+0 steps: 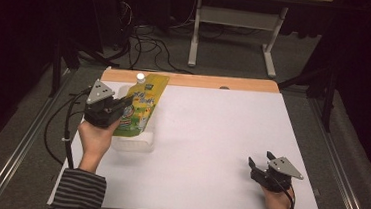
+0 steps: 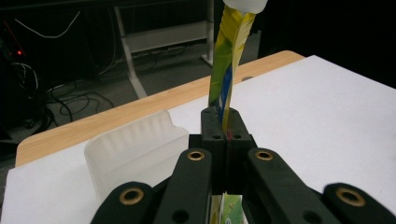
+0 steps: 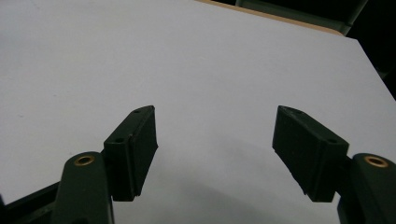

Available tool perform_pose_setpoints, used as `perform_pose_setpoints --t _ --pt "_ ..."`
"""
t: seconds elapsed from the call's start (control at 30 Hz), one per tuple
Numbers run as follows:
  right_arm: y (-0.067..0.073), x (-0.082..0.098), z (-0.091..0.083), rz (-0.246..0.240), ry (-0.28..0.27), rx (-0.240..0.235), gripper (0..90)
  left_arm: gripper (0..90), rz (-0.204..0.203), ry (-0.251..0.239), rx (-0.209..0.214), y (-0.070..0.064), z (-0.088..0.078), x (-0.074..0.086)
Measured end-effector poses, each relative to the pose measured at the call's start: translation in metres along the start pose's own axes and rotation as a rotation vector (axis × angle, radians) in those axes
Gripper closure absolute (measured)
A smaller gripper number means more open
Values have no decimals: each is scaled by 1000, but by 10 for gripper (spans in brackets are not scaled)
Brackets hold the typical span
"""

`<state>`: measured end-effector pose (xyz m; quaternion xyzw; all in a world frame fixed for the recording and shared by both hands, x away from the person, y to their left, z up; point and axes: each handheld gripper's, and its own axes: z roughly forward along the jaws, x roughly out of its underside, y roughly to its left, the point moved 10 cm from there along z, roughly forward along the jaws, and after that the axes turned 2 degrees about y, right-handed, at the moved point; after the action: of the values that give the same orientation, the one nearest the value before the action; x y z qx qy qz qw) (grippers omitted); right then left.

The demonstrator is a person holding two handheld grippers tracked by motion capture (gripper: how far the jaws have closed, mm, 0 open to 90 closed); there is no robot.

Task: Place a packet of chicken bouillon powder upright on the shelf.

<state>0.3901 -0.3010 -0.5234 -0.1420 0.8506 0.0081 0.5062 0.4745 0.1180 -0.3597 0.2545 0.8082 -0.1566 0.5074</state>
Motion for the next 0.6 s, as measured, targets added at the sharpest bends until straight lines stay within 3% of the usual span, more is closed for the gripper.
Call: perform_pose_setpoints --t 0.27,0.6 --pt "0 0 0 -4 0 -3 313 900 -2 8 15 0 16 9" --pt "0 0 0 1 -2 -3 313 900 31 15 28 -4 33 14"
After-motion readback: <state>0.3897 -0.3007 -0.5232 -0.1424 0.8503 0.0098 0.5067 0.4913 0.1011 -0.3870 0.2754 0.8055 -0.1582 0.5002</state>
